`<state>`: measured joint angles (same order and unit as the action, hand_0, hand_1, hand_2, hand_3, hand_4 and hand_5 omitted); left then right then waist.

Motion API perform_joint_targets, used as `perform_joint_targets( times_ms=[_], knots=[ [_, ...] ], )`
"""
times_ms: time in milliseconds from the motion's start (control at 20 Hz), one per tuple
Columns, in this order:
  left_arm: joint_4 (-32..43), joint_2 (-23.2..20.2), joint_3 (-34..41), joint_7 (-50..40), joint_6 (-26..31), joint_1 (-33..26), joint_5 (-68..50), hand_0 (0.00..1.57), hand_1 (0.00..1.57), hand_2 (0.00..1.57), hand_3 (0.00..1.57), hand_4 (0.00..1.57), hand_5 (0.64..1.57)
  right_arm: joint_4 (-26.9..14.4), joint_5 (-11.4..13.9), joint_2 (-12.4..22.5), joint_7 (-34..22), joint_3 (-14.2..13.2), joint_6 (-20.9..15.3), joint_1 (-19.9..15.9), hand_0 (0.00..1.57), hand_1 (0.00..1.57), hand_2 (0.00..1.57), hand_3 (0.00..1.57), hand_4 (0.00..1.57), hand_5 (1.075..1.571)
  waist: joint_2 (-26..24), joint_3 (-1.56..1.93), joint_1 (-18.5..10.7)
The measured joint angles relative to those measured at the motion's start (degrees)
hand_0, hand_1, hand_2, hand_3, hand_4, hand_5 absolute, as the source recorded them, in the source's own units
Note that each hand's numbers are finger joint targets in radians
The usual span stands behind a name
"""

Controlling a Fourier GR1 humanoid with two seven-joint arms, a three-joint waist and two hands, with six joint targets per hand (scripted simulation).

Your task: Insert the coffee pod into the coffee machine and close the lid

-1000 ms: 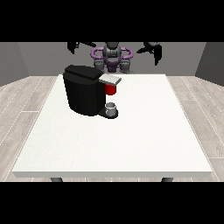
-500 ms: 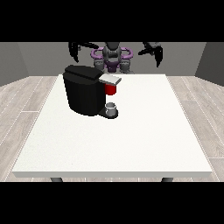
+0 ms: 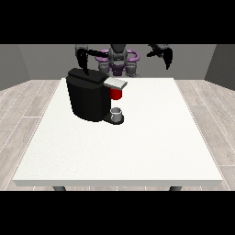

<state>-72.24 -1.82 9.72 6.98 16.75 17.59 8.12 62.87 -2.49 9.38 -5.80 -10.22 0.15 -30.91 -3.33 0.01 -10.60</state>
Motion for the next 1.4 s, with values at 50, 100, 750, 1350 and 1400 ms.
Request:
perform_joint_targets(
  times_ms=[50,100,750,1350,1400],
  knots=[
    [-1.7,-0.1,-0.2,-1.1,0.4,-0.4,-0.6,0.00,0.00,0.00,0.00,0.36,1.571,-0.9,0.0,0.3,0.7,-0.2,0.2,-0.2,0.00,0.00,0.00,0.00,0.00,1.571,0.3,0.00,-0.4],
    [-2.5,-0.2,-0.1,-1.7,0.1,-0.3,-1.0,0.00,0.00,0.00,0.00,0.38,1.571,-1.3,0.0,0.0,1.1,0.2,0.4,-0.9,0.00,0.00,0.00,0.00,0.00,1.571,1.0,0.01,-0.2],
    [-9.0,-2.1,-1.1,-2.5,-2.9,-4.8,-1.2,0.00,0.00,0.00,0.00,0.35,1.571,-4.6,1.3,-0.2,1.8,2.6,1.3,-7.9,0.00,0.00,0.00,0.00,0.16,1.571,5.1,-0.02,1.5],
    [-10.4,-2.8,-2.5,-2.4,-2.9,-5.5,-1.4,0.00,0.00,0.00,0.00,0.36,1.571,-6.8,4.8,0.0,1.2,5.2,1.2,-17.0,0.00,0.00,0.00,0.00,0.00,1.571,7.1,-0.02,-0.2],
    [-10.2,-2.6,-2.5,-2.4,-3.6,-4.9,-1.1,0.00,0.00,0.00,0.00,0.38,1.571,-6.9,5.1,-0.3,1.0,5.5,1.2,-18.1,0.00,0.00,0.00,0.00,0.00,1.571,7.6,-0.01,-0.1]
  ],
)
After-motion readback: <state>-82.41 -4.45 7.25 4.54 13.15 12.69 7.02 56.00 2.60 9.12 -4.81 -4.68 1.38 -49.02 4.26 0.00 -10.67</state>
